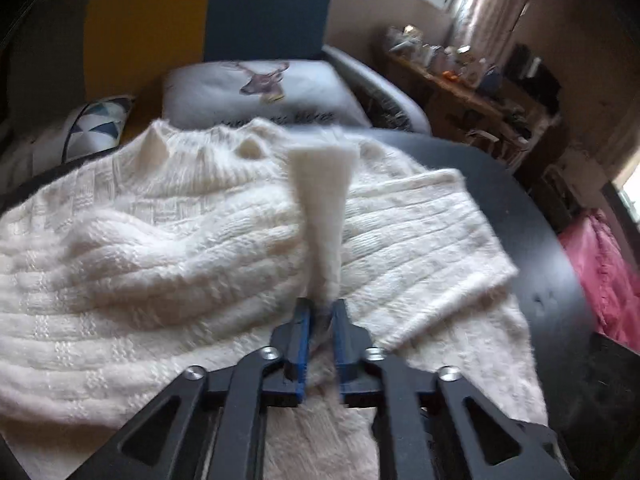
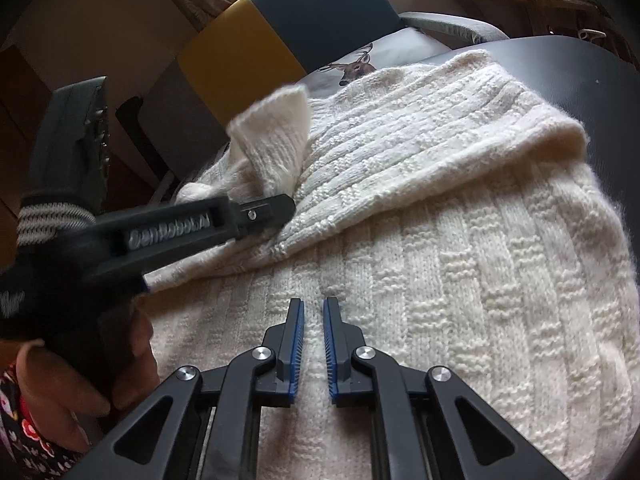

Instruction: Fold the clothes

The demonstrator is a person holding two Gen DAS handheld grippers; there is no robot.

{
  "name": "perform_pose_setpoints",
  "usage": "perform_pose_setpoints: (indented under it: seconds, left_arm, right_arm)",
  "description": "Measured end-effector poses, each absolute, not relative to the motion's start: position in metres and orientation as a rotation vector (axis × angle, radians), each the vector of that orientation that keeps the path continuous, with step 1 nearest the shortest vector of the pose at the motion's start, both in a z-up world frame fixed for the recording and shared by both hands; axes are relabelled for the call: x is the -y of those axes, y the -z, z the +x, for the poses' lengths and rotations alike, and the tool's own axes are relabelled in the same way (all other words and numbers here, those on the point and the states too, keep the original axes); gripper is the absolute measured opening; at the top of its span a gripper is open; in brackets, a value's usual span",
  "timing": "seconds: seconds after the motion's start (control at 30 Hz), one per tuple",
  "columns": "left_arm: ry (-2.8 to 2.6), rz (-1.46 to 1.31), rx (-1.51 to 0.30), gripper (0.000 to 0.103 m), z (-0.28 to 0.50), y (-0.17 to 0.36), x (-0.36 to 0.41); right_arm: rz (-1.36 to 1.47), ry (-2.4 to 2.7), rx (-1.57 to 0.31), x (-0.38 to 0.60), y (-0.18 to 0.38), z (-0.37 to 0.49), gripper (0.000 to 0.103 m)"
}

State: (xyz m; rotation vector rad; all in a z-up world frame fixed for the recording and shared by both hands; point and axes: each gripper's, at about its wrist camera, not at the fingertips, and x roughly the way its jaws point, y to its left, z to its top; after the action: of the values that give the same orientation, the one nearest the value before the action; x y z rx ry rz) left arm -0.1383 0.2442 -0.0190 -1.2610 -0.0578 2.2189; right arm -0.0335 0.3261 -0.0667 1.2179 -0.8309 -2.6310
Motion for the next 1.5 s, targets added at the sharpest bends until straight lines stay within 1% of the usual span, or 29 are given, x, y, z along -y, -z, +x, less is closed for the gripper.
perform_pose_setpoints:
  seconds: [0.03,0.1,0.13,0.17,0.2,0.27,0.33,0.4,0.47,0.5,0.53,0.57,0.67,0.73,0.8,0.87,0.9,0.93,0.97,1.03,1.1,1.13,1.27,1.43,1.5]
  left_arm:
    - [-2.212,-1.253,0.113,0.025,-0.136,0.015,-0.235]
    - [-2.219,-1.226,0.236,0.025,-0.131,0.006,-0.212]
    - [-2.241,-1.199,0.276,0.029,-0.126,0.002,-0.197]
    - [-2.271,-1.175,0.285,0.035,-0.12,-0.002,-0.183]
    - [-2.304,-1.156,0.272,0.036,-0.114,-0.004,-0.171]
    - [-2.38,-1.122,0.222,0.037,-0.102,-0.005,-0.142]
    - [-2.453,-1.118,0.19,0.037,-0.094,-0.001,-0.112]
    - [-2.507,-1.138,0.206,0.036,-0.09,0.008,-0.083]
    - [-2.521,-1.192,0.235,0.033,-0.091,0.021,-0.062]
    - [-2.523,-1.223,0.249,0.03,-0.092,0.027,-0.053]
    - [-2.523,-1.242,0.268,0.023,-0.092,0.031,-0.046]
    - [-2.521,-1.253,0.289,0.022,-0.092,0.034,-0.041]
    - [-2.529,-1.262,0.354,0.022,-0.092,0.039,-0.026]
    - [-2.513,-1.258,0.395,0.023,-0.093,0.041,-0.021]
    - [-2.506,-1.25,0.413,0.027,-0.095,0.04,-0.021]
    - [-2.532,-1.233,0.398,0.038,-0.095,0.037,-0.023]
    - [-2.546,-1.226,0.385,0.04,-0.096,0.036,-0.024]
    - [-2.556,-1.219,0.37,0.042,-0.097,0.034,-0.025]
    - [-2.562,-1.217,0.356,0.042,-0.099,0.033,-0.027]
    - [-2.565,-1.211,0.325,0.041,-0.104,0.032,-0.031]
    - [-2.558,-1.194,0.306,0.034,-0.108,0.031,-0.033]
    - [-2.553,-1.187,0.304,0.028,-0.111,0.031,-0.034]
    - [-2.558,-1.144,0.254,0.021,-0.113,0.03,-0.04]
    - [-2.549,-1.137,0.228,0.021,-0.113,0.032,-0.043]
    - [-2.546,-1.13,0.212,0.021,-0.113,0.031,-0.046]
  right_arm:
    - [1.217,2.63,0.833,-0.326,0.067,-0.033,0.008]
    - [1.216,2.628,0.836,-0.327,0.067,-0.033,0.008]
    - [1.215,2.626,0.84,-0.327,0.067,-0.033,0.007]
    - [1.213,2.623,0.845,-0.328,0.067,-0.032,0.007]
    - [1.211,2.621,0.851,-0.328,0.066,-0.032,0.007]
    - [1.208,2.615,0.87,-0.33,0.062,-0.03,0.014]
    - [1.182,2.643,0.883,-0.334,0.052,-0.027,0.022]
    - [1.081,2.668,0.926,-0.343,0.038,-0.024,0.022]
    - [1.006,2.654,1.007,-0.357,0.027,-0.031,0.023]
    - [1.009,2.641,1.045,-0.363,0.025,-0.039,0.023]
    - [1.041,2.626,1.078,-0.368,0.026,-0.05,0.023]
    - [1.06,2.612,1.108,-0.371,0.027,-0.059,0.023]
    - [1.139,2.596,1.139,-0.376,0.038,-0.08,0.024]
    - [1.16,2.568,1.181,-0.377,0.046,-0.089,0.026]
    - [1.171,2.519,1.226,-0.376,0.056,-0.097,0.026]
    - [1.17,2.498,1.278,-0.375,0.064,-0.103,0.026]
    - [1.155,2.502,1.293,-0.373,0.064,-0.104,0.026]
    - [1.131,2.515,1.298,-0.371,0.062,-0.104,0.022]
    - [1.122,2.536,1.284,-0.37,0.059,-0.104,0.01]
    - [1.143,2.575,1.224,-0.366,0.053,-0.108,0.008]
    - [1.119,2.572,1.214,-0.364,0.044,-0.111,0.007]
    - [1.097,2.572,1.208,-0.363,0.037,-0.111,0.007]
    - [0.994,2.579,1.178,-0.361,0.002,-0.115,0.006]
    - [0.884,2.544,1.184,-0.355,-0.043,-0.131,0.006]
    - [0.852,2.531,1.151,-0.347,-0.061,-0.137,0.006]
